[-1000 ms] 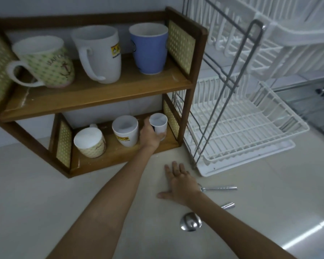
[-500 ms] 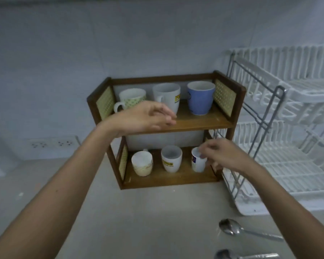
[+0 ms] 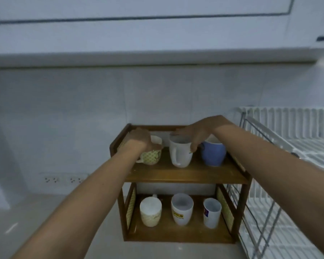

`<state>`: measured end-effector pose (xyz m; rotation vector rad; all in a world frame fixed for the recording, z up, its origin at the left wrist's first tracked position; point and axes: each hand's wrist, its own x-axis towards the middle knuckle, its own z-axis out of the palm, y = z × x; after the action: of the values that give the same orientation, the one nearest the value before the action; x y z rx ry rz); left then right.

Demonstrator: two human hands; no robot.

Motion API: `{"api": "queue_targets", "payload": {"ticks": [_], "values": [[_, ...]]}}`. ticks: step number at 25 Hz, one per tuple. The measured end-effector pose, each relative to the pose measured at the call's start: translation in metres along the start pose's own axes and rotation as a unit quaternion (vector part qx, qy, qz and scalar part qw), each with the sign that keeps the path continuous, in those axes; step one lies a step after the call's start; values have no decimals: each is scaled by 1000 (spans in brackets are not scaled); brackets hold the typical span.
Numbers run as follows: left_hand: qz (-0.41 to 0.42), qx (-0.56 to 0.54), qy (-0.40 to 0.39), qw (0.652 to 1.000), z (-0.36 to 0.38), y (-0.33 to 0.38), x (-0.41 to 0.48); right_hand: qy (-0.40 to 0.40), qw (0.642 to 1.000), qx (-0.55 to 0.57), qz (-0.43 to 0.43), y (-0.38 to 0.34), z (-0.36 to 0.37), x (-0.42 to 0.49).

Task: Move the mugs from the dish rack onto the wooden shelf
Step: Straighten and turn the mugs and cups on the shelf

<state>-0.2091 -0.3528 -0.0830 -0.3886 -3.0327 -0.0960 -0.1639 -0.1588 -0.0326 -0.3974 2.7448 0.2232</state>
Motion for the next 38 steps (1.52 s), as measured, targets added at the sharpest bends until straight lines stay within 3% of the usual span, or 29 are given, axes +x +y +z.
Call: {"api": "queue_targets", "payload": {"ticks": [3,8,11,16,20,24,29,34,38], "values": [[31,3,21,999,6,-2,13,-22,999,-40,0,8,-7,23],[140,2,-59,988,-8,-21,26,57,998,-2,22,13,-5,22],[165,48,-87,981,-12,-29,34,113,992,16,47,13,6,23],[190,16,-84,978,-7,-34,39,169,980,101,35,13,25,27],[158,31,-108,981,-11,-31,35,118,987,96,41,16,24,18],[172,-54,-160,970,-29,-3,23,110,980,99,133,60,17,4],[203,-17,-51,978,-14,58,9,89,982,30,167,75,36,-11],[188,6,-26,982,-12,65,12,48,986,126,94,76,28,-24],[201,-24,-5,979,-3,61,13,50,973,188,125,74,31,-25]]}}
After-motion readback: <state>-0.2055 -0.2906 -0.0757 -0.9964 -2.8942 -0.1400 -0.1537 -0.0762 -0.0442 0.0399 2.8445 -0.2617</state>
